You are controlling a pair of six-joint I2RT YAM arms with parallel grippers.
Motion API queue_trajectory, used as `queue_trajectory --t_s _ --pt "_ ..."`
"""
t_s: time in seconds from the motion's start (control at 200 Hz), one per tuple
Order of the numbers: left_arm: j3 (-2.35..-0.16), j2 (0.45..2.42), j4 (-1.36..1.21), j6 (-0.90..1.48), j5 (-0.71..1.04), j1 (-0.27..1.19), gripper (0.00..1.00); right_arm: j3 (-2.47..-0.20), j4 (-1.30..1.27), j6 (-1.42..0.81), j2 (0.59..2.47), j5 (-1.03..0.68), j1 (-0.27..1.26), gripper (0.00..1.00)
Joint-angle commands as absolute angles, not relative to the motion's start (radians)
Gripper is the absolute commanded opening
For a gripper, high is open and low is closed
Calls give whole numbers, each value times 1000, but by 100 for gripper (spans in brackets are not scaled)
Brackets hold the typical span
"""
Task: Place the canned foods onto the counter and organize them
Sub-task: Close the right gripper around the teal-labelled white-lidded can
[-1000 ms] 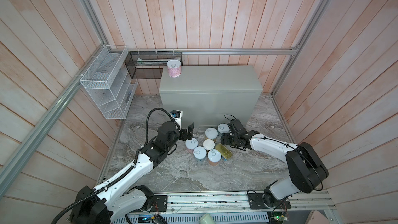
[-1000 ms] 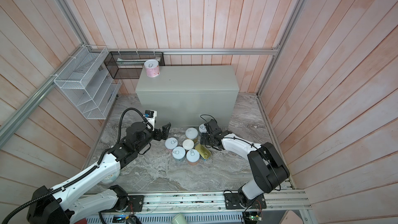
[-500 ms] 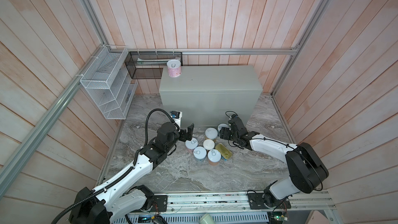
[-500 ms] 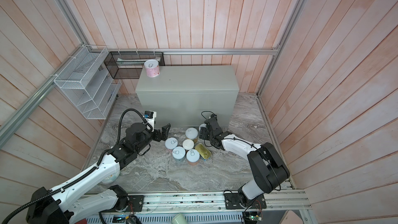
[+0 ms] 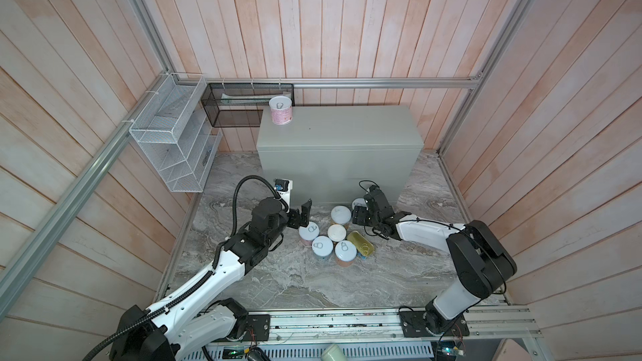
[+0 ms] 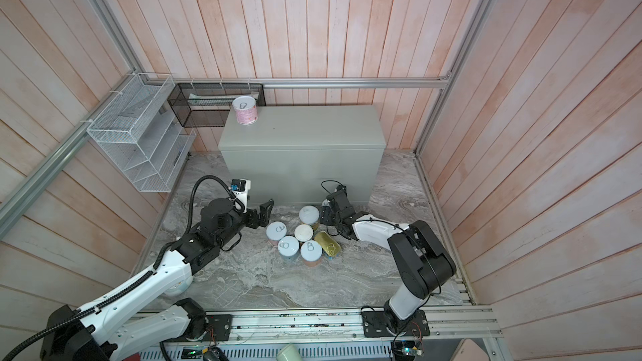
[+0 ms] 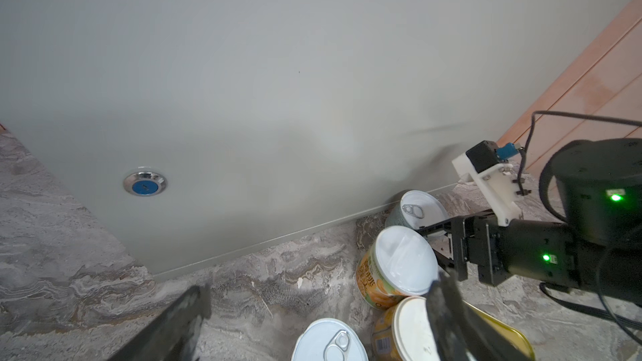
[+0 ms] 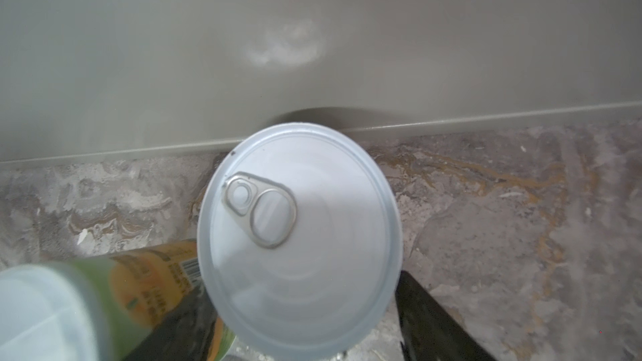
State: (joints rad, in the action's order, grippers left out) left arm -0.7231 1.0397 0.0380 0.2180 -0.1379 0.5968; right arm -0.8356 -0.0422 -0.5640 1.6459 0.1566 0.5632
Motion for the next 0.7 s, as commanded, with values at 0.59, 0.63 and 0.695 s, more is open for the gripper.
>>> queue_trajectory --t_s 0.59,0.63,0.695 --pt "-739 1059 91 240 -163 601 100 -836 -200 -542 1743 270 566 78" --pt "-740 1062 90 240 -163 601 100 -832 -201 -543 1740 275 566 75" --pt "-741 1065 89 241 -160 601 100 -819 -212 -538 1728 275 566 70"
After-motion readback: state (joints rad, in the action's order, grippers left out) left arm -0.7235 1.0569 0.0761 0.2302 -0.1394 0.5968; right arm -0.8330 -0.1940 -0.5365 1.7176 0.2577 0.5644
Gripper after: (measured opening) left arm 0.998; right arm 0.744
